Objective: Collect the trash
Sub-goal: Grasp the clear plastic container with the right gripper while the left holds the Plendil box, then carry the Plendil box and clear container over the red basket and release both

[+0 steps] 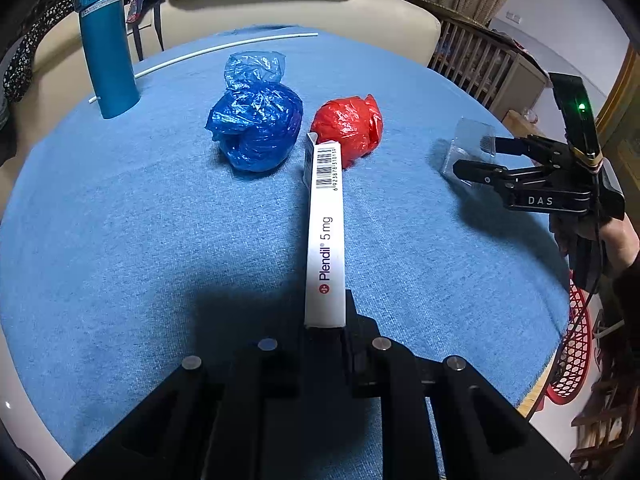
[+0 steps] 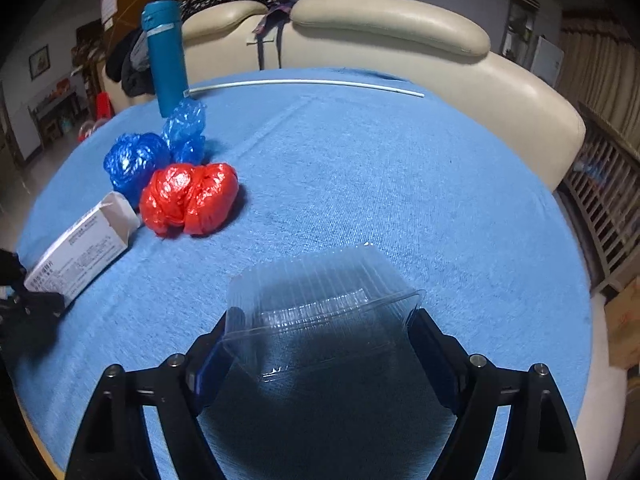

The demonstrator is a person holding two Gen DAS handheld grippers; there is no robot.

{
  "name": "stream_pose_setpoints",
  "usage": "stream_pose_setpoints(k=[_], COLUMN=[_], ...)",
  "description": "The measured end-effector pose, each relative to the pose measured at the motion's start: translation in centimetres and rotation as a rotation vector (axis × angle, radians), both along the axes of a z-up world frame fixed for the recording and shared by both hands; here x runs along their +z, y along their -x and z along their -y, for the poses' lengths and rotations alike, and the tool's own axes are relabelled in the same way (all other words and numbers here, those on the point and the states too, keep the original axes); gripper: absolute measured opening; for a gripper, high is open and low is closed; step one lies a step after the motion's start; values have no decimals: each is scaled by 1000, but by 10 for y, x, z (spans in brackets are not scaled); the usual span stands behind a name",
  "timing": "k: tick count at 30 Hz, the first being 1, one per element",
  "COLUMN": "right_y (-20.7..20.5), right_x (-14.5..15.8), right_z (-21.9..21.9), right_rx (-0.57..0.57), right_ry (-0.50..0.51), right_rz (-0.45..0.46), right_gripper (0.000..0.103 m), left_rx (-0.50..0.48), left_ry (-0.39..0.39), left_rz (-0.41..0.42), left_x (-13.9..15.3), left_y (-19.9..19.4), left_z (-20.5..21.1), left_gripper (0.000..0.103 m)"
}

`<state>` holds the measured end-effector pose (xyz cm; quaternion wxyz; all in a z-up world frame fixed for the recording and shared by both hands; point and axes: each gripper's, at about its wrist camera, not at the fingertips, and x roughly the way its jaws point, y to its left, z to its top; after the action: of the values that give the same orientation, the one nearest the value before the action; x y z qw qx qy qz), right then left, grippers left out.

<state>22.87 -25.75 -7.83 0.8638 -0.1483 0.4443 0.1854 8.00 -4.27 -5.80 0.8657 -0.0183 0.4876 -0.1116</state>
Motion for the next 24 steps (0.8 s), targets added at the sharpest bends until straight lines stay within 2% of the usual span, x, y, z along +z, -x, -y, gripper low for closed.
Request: stream_pose_setpoints(k=[3,6,10,24], right_y=[-6,-14,-9,75], right_x=[-3,-5,0,38], right_z=[2,11,15,-4], right_rx=[-9,-68,-117,-221], right_ry=[-3,-91,-147,-273], right_rz=[-3,-36,-29,56], right_gripper=[86,84,82,82], left_rx=[-5,-4,5,29], left_ry=[-1,-5,-15,-68], left_rz=[2,7,16,34], left_x=[-1,1,4,15], left_y=[-1,-1,-1,14], left_z=[1,2,3,18], left_gripper=[16,16,16,16])
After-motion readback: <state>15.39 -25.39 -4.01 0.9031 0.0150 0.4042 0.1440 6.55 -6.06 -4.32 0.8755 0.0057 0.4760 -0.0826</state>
